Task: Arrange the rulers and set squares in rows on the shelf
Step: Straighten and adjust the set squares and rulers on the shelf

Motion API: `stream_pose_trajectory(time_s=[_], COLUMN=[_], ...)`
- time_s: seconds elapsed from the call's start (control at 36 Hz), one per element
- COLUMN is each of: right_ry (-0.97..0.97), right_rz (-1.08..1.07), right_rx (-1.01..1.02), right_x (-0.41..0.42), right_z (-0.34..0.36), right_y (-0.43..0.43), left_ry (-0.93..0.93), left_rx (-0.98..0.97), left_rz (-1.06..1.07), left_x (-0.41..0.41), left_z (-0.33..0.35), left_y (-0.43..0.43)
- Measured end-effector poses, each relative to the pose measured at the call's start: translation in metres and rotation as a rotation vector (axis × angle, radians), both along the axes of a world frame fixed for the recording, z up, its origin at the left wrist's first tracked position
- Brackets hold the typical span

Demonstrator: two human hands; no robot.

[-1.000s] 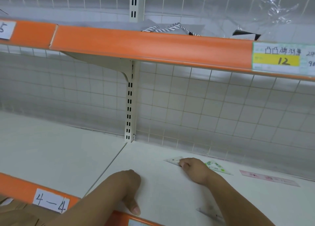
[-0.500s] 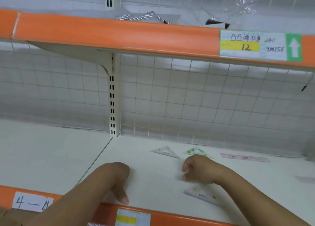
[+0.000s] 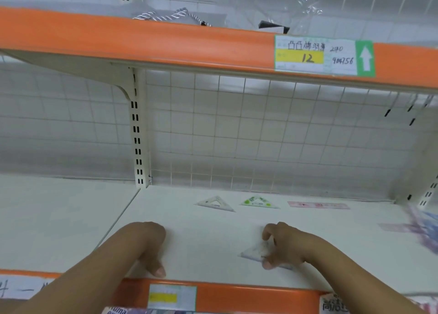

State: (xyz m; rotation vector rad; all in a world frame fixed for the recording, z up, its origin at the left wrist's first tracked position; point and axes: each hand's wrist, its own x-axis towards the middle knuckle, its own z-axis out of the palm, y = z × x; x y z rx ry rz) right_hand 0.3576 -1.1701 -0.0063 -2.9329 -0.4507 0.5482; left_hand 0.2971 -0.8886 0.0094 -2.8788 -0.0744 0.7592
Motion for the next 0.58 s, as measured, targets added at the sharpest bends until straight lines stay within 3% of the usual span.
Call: stream_pose_trajectory(time_s=[0.36, 0.58], right_ry=[0.003, -0.091], right_rz=[-0.046, -0.076], right_rx=[-0.063, 0.266], right_x=[-0.004, 0.005], right_z=[0.007, -0.007], right_y=[0.011, 0.008], left_ry=[-0.01, 0.006], left_rx=[-0.04, -0.047], left_rz=[0.065, 0.081], left_x=[-0.009, -0.011], left_z=[0.006, 0.009], left_y=[-0.002, -0.005])
